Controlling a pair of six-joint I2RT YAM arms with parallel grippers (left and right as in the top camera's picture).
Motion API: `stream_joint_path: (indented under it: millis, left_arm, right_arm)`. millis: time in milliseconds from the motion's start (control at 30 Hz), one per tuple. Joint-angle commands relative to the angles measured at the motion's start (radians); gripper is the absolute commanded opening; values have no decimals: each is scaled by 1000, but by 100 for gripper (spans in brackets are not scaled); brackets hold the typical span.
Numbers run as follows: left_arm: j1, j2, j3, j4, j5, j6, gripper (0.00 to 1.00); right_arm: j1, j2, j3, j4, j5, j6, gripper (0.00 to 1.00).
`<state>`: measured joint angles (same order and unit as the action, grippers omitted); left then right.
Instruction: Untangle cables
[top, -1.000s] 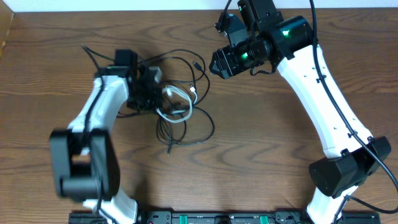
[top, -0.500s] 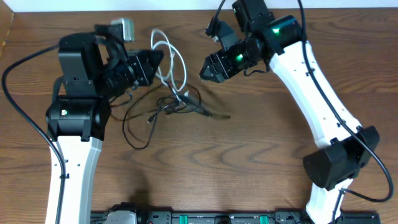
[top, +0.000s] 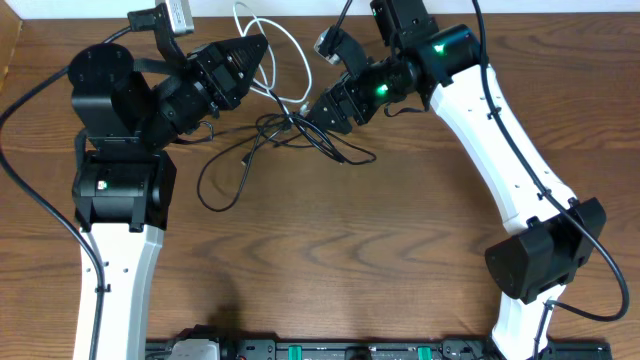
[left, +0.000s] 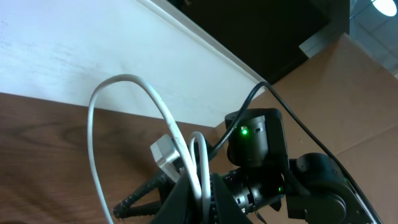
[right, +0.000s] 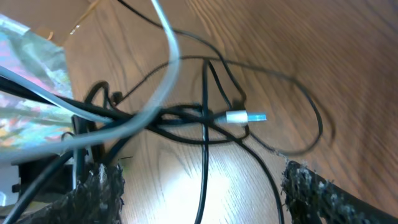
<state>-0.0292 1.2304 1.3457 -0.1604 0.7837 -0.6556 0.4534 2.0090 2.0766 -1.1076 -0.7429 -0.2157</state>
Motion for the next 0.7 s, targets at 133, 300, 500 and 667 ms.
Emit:
stream_joint_path:
  millis: [133,300,500,667]
  left_arm:
    - [0,-3,11,5,9,-8,7]
    - [0,-2,11,-21,16,-8,7]
    - [0,-2,11,-21,17,-8,7]
    - [0,-2,11,-21,17,-8,7]
  right_arm:
    - [-81,5,2,13,-343,-74,75]
    - [-125,5,2,15,-450,-107,73]
    - [-10,5,2,-63,-302,-253,67]
    - [67,5,2,-120,-163,-294,32]
